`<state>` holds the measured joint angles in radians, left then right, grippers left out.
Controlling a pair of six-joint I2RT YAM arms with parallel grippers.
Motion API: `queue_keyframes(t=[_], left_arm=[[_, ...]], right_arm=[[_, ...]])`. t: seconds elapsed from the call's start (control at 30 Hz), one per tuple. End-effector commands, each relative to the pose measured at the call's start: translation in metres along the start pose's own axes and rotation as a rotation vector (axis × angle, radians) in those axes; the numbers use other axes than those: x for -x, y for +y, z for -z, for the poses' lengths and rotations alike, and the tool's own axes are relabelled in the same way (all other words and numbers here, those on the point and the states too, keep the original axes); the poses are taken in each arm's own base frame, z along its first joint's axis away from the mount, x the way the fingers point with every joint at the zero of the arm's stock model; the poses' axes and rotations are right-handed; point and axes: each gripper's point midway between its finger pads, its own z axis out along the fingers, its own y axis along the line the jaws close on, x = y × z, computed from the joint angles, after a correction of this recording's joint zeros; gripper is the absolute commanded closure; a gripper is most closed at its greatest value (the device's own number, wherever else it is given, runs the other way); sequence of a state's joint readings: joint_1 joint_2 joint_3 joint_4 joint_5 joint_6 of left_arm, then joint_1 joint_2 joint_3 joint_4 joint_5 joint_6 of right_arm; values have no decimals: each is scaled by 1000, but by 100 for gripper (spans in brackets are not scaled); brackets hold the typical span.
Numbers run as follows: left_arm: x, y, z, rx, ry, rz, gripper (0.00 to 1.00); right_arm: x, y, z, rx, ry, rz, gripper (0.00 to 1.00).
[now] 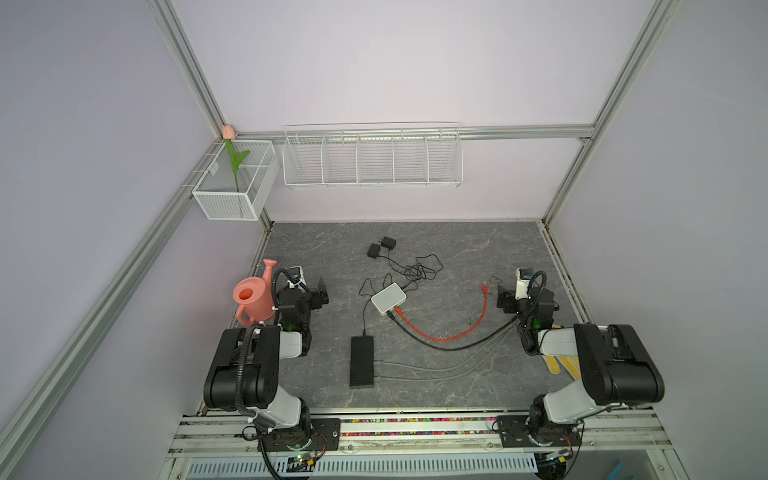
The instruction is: Insert the plug into the switch port
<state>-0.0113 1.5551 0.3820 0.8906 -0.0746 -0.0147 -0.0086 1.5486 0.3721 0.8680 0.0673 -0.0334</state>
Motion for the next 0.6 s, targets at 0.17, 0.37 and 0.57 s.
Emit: queue_keyframes(t=[0.17, 0.37, 0.57], left_arm=[[10, 2, -2, 9, -23, 6, 1], [8, 0, -2, 9, -18, -4, 1], [9, 0, -1, 8, -21, -7, 1]], right_arm=[[12, 0, 0, -9, -30, 3, 11], [13, 0, 0, -9, -32, 4, 11], [13, 0, 0, -10, -33, 5, 11]])
